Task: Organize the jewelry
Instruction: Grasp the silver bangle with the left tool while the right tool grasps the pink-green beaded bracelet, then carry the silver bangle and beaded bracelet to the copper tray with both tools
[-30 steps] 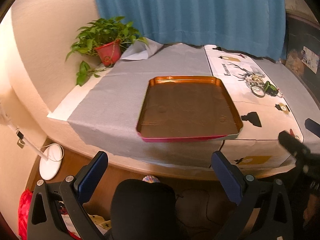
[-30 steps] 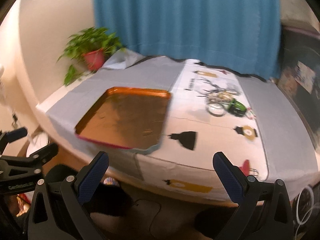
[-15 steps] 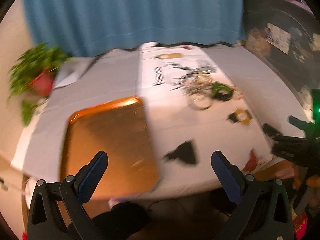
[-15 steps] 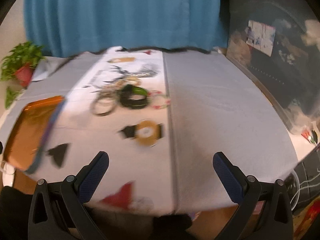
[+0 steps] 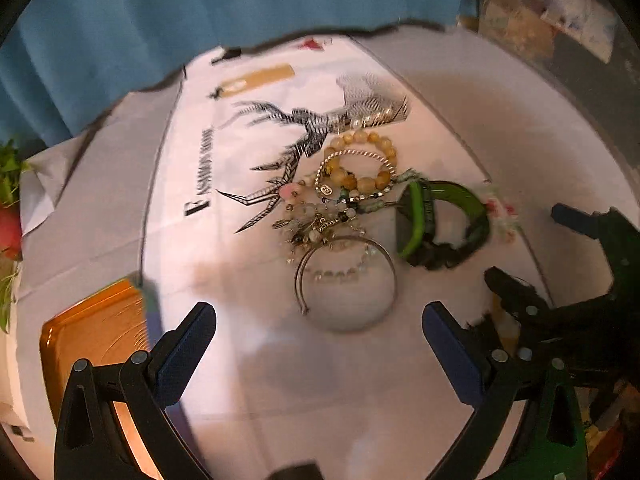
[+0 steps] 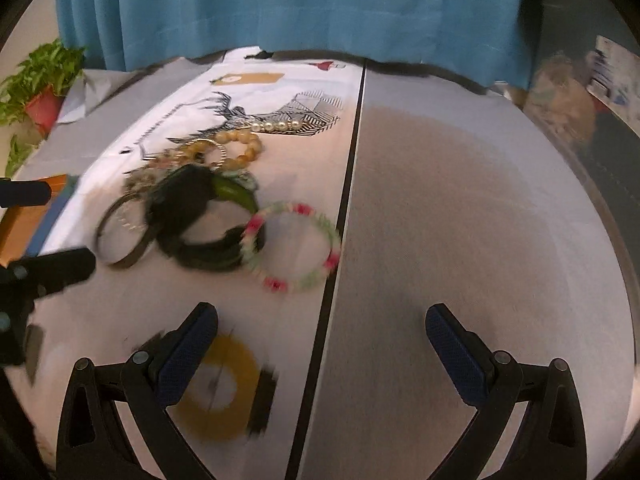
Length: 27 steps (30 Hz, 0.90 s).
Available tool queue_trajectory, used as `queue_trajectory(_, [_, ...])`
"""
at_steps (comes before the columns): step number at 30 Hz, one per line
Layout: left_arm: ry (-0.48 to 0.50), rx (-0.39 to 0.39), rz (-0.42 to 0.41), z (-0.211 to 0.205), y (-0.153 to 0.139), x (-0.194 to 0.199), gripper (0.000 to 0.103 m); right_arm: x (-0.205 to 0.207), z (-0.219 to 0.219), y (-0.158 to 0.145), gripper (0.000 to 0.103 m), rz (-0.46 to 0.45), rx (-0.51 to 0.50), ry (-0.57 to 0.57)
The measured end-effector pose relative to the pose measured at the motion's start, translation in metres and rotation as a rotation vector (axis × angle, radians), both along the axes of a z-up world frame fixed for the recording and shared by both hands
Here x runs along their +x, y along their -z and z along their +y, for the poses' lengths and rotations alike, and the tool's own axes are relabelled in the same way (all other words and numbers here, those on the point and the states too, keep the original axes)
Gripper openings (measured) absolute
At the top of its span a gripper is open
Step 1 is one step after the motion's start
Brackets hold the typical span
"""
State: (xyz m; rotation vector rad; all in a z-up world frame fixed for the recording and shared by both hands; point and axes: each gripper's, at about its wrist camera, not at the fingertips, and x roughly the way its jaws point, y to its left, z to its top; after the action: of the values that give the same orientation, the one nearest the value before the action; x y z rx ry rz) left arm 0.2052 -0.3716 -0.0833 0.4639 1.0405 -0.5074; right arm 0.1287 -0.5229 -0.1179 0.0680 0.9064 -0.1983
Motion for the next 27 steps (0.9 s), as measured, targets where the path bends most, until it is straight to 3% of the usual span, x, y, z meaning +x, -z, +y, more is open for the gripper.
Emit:
queue_trajectory(3, [0.002,0.020,0.056,-0.009,0.017,0.014,0.103,0.017,-0.004,0.000,0.103,0.006,0.009,-0.008])
queue_trajectory(7, [-0.060,-0.042,0.172,-0.001,0.027,0.035,0.102,0.031,-0.011,-0.001,0.103,0.008,0.013,-0.019])
queue_trajectory(8, [-0.060,-0.046,0.169,0.000,0.026,0.035,0.101,0.032,-0.011,-0.002,0.102,0.008,0.014,-0.022])
queue_trajectory(9, [-0.062,-0.054,0.169,0.002,0.024,0.035,0.096,0.031,-0.012,-0.003,0.089,0.001,0.013,-0.027])
queue_trajectory(10, [-0.060,-0.069,0.162,0.004,0.022,0.034,0.080,0.026,-0.010,-0.007,0.044,-0.030,0.007,-0.033])
queue_trajectory(11, [-0.057,-0.085,0.149,0.006,0.018,0.033,0.069,0.022,-0.008,-0.009,0.020,-0.049,0.002,-0.046])
queue_trajectory(12, [-0.055,-0.091,0.145,0.008,0.015,0.031,0.059,0.020,-0.006,-0.010,0.010,-0.049,0.014,-0.071])
queue_trajectory(15, [-0.054,-0.177,0.231,0.017,0.010,0.025,0.059,0.012,-0.003,-0.011,0.007,-0.062,0.052,-0.087])
queue_trajectory(18, [-0.037,-0.181,0.200,0.024,0.002,0.011,0.059,-0.003,0.000,-0.017,0.007,-0.082,0.037,-0.073])
queue_trajectory(27, [-0.039,-0.251,0.114,0.074,-0.044,-0.041,0.059,-0.067,0.003,-0.053,0.007,-0.172,0.146,0.049])
